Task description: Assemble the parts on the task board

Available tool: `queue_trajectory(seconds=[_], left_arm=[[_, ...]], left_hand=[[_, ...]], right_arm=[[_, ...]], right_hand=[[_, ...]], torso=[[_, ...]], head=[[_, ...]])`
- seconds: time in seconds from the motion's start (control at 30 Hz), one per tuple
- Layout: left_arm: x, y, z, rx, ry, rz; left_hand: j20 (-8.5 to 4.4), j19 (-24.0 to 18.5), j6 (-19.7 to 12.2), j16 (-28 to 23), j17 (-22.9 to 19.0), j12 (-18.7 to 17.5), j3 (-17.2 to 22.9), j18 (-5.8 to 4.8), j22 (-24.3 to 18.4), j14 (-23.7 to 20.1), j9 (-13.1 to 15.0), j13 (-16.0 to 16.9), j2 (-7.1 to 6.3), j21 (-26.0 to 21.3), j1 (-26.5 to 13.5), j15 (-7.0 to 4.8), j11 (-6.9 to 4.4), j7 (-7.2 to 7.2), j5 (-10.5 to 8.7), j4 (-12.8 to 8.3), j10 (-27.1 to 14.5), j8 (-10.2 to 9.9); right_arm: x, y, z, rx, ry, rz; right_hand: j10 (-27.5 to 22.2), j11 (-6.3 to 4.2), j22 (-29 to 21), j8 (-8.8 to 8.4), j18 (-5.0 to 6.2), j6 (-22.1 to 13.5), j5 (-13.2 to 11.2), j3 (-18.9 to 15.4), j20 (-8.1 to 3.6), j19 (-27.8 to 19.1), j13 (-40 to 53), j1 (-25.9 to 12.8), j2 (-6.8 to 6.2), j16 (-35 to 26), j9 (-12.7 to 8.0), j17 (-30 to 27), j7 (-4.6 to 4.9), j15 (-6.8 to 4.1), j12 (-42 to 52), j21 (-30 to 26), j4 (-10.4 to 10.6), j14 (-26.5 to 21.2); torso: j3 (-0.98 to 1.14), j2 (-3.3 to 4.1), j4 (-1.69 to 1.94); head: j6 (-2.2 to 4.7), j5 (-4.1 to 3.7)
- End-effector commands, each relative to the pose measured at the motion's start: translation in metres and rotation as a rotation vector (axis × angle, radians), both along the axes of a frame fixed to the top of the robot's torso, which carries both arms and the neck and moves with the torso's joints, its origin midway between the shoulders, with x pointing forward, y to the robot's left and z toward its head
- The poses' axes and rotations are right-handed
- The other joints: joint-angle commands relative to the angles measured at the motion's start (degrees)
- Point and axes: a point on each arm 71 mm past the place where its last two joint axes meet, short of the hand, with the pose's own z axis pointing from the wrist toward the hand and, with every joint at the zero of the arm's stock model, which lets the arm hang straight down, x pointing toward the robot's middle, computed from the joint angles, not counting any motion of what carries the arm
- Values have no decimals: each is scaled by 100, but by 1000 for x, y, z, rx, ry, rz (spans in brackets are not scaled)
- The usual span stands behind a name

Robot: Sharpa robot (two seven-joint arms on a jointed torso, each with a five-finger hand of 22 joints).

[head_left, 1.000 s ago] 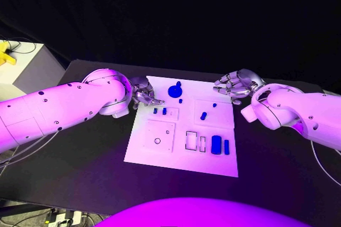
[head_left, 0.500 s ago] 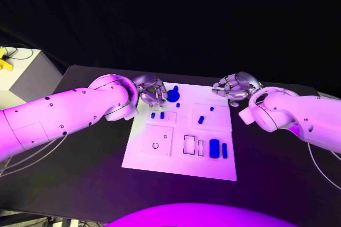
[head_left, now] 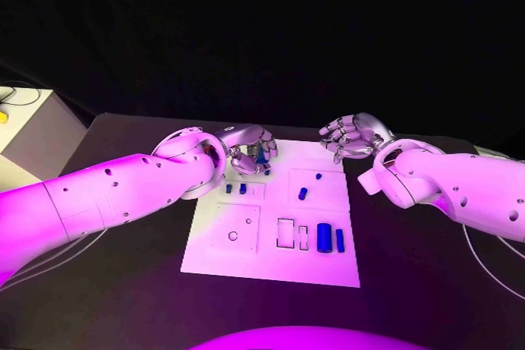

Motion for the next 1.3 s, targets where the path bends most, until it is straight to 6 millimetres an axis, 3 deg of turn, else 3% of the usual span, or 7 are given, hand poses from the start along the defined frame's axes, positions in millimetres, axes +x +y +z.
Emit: queue_trajectory(seconds=[0.03, 0.2, 0.6, 0.73, 1.0, 1.23, 1.3], left_arm=[[-1, -8, -1, 78, -90, -74], [3, -11, -7, 147, -80, -70], [7, -14, -18, 252, -23, -64], [9, -15, -20, 272, -10, -59], [12, -13, -21, 277, -8, -50], [15, -12, -21, 269, -17, -39], [16, -13, -21, 266, -20, -38]], left_hand=[[29, 3, 2, 110, -5, -77, -42, 68, 15, 45, -70, -54, -60, 46, -72, 62, 18, -19, -50, -23, -80, -78], [67, 37, 33, 255, -34, -194, -92, 68, 29, 54, -161, -141, -94, 80, -114, 99, 59, -39, -77, -54, -201, -165], [118, 7, 114, 359, -101, -259, -136, 66, 42, -49, -237, -206, -83, 99, -135, 146, 103, -36, -91, -89, -385, -223], [129, -6, 124, 390, -125, -282, -145, 67, 45, -81, -266, -228, -77, 102, -139, 157, 116, -33, -94, -97, -427, -260], [134, 6, 167, 469, -166, -255, -115, 74, 68, -82, -311, -245, -19, 144, -112, 158, 116, -8, -87, -122, -338, -312], [117, 26, 242, 570, -219, -247, -31, 77, 117, -63, -361, -278, 37, 232, -62, 139, 99, 18, -84, -173, -230, -362], [115, 22, 254, 580, -230, -255, -17, 76, 125, -68, -369, -287, 47, 244, -62, 139, 101, 15, -84, -176, -229, -371]], right_arm=[[0, 3, 5, 26, -75, 31], [-1, 5, 6, 31, -87, 39], [-2, 7, 10, 56, -135, 28], [-2, 5, 13, 83, -174, 0], [-1, 2, 18, 122, -227, -40], [-2, 3, 19, 145, -246, -49], [-2, 3, 20, 149, -251, -50]], right_hand=[[61, -1, -21, 46, 105, -30, -20, 3, 8, -36, -114, -79, 22, -18, -1, -38, 37, 3, -89, -32, -73, -42], [79, 7, -35, 65, 105, -40, -17, 31, 12, -44, -249, -84, 36, -21, -6, -77, 44, 8, -191, -51, -156, -72], [100, 13, -42, 76, 105, -53, 0, 40, 16, -45, -347, -120, 45, -17, -13, -107, 50, 13, -255, -60, -199, -84], [111, 35, -54, 98, 103, -67, 177, 118, 11, -118, -602, -122, 62, -128, -32, -230, 70, 21, -441, -99, -371, -184], [311, 79, -137, 148, 102, 65, 159, 348, 16, -380, -1414, -236, 171, -831, -109, -780, 85, 32, -1093, -254, -751, -238], [660, 127, -563, -61, 106, 212, 153, 543, 63, -592, -2381, -460, 218, -2217, -313, -1554, 126, 118, -1949, -680, -1122, -23], [715, 134, -657, -129, 96, 214, 157, 567, 85, -612, -2453, -499, 241, -2413, -349, -1635, 145, 126, -2017, -765, -1136, -14]], torso=[[9, 1, -5], [8, 1, -5], [6, -5, 6], [-1, -5, 3], [4, -2, 2], [5, -3, 3], [7, 0, 3]], head=[[29, -3], [56, -9], [28, -26], [20, -21], [27, -16], [28, -11], [31, -10]])
